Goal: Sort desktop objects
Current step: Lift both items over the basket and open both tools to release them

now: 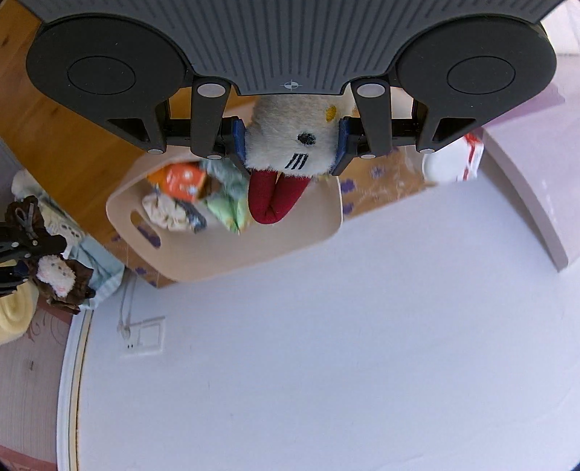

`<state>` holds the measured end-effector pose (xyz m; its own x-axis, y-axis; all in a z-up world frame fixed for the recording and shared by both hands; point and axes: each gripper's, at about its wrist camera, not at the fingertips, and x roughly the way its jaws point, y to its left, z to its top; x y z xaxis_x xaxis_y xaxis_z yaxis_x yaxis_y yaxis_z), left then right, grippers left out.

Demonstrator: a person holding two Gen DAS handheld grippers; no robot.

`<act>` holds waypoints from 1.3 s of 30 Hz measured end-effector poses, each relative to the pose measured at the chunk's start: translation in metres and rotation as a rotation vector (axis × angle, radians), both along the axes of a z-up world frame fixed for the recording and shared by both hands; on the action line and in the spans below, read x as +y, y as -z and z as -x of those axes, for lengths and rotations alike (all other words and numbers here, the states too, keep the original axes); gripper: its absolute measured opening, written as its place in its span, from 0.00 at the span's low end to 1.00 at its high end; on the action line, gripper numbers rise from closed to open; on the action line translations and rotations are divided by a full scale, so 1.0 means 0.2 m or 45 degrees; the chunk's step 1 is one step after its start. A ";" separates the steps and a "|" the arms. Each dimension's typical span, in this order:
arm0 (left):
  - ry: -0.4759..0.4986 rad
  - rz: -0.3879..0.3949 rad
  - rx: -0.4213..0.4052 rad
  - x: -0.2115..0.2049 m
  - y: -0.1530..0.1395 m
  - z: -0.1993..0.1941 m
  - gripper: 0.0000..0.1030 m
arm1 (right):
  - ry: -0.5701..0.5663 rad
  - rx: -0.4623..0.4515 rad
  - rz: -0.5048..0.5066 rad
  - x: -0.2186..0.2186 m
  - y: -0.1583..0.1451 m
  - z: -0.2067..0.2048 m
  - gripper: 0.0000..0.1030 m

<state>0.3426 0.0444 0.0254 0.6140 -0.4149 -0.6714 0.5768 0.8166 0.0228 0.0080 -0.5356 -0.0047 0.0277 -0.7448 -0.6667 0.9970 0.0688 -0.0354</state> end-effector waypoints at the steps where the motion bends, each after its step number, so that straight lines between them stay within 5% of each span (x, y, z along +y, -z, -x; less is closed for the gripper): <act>1: 0.003 0.005 -0.007 -0.02 -0.01 -0.03 0.45 | 0.002 0.003 0.008 -0.02 0.00 0.00 0.27; 10: -0.002 0.038 0.005 -0.13 0.00 -0.21 0.45 | 0.007 0.028 0.012 -0.24 0.05 -0.04 0.27; 35: -0.057 0.032 0.308 -0.45 0.47 -0.52 0.45 | 0.018 0.068 -0.275 -0.59 0.56 -0.20 0.27; 39: -0.044 0.034 0.300 -0.48 0.47 -0.51 0.48 | 0.022 0.074 -0.295 -0.59 0.59 -0.20 0.42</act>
<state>0.4444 -0.0520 -0.0678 0.4557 -0.4160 -0.7869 0.5356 0.8343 -0.1308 0.0488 -0.6538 -0.1231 -0.0272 -0.5716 -0.8201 0.9948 0.0647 -0.0782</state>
